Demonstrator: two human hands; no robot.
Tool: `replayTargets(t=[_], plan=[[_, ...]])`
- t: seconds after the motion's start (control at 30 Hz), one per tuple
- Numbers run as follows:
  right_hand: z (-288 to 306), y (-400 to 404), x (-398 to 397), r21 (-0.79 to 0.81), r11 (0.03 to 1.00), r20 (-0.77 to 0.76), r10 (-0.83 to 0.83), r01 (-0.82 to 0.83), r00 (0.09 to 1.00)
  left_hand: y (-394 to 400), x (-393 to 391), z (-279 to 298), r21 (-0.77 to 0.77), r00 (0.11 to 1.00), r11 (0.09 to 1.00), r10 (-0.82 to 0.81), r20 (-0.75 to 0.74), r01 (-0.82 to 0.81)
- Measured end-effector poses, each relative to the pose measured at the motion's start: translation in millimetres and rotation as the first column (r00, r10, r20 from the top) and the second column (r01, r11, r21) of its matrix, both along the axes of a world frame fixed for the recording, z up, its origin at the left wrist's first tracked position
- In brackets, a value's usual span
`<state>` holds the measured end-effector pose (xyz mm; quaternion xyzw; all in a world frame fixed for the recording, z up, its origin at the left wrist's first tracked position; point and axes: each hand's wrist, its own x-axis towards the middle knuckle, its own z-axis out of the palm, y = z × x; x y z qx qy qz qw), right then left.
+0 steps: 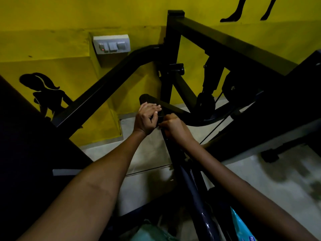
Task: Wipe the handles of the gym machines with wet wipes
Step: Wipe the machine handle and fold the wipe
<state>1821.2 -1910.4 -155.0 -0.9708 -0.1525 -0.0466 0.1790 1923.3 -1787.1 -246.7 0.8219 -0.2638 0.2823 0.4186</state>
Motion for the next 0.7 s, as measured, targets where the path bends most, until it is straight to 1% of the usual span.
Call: replayTargets(t=[0.07,0.13,0.27,0.3,0.4,0.47,0.5,0.6,0.67,0.7], plan=[[1,-3,-17,-0.043,0.996,-0.014,0.082,-0.082,0.997,0,1,2,0.001,1.000,1.000,-0.001,-0.017,0.001],[6,-9,-28,-0.064,0.993,-0.069,0.096,-0.100,0.993,2,-1,0,-0.002,1.000,1.000,-0.010,-0.010,0.010],[6,-13,-10,0.004,0.996,-0.015,-0.085,0.085,0.996,0,-1,5,-0.005,1.000,1.000,-0.024,-0.003,0.024],[7,-8,-8,0.000,0.995,-0.024,-0.096,0.096,0.995,0,-2,5,-0.006,1.000,1.000,-0.022,0.000,0.022],[8,6,-26,-0.095,0.995,-0.056,0.011,-0.017,0.998,0,-2,4,-0.009,1.000,1.000,-0.026,0.009,0.026],[8,4,-45,-0.115,0.989,-0.068,0.082,-0.090,0.994,1,-2,4,-0.023,1.000,0.999,-0.029,0.007,0.029],[10,1,-51,-0.096,0.992,-0.071,0.072,-0.079,0.995,1,-3,4,-0.031,1.000,0.999,-0.028,0.008,0.028],[10,-6,-42,0.017,0.999,-0.023,-0.047,0.048,0.999,0,-6,8,-0.034,1.000,0.999,-0.023,0.006,0.023],[8,-1,-31,0.044,0.993,0.003,-0.108,0.108,0.994,0,-7,9,-0.018,1.000,1.000,-0.015,0.001,0.015],[7,4,-29,0.040,0.993,0.001,-0.114,0.113,0.994,0,-8,9,-0.016,1.000,1.000,-0.010,-0.001,0.010]])
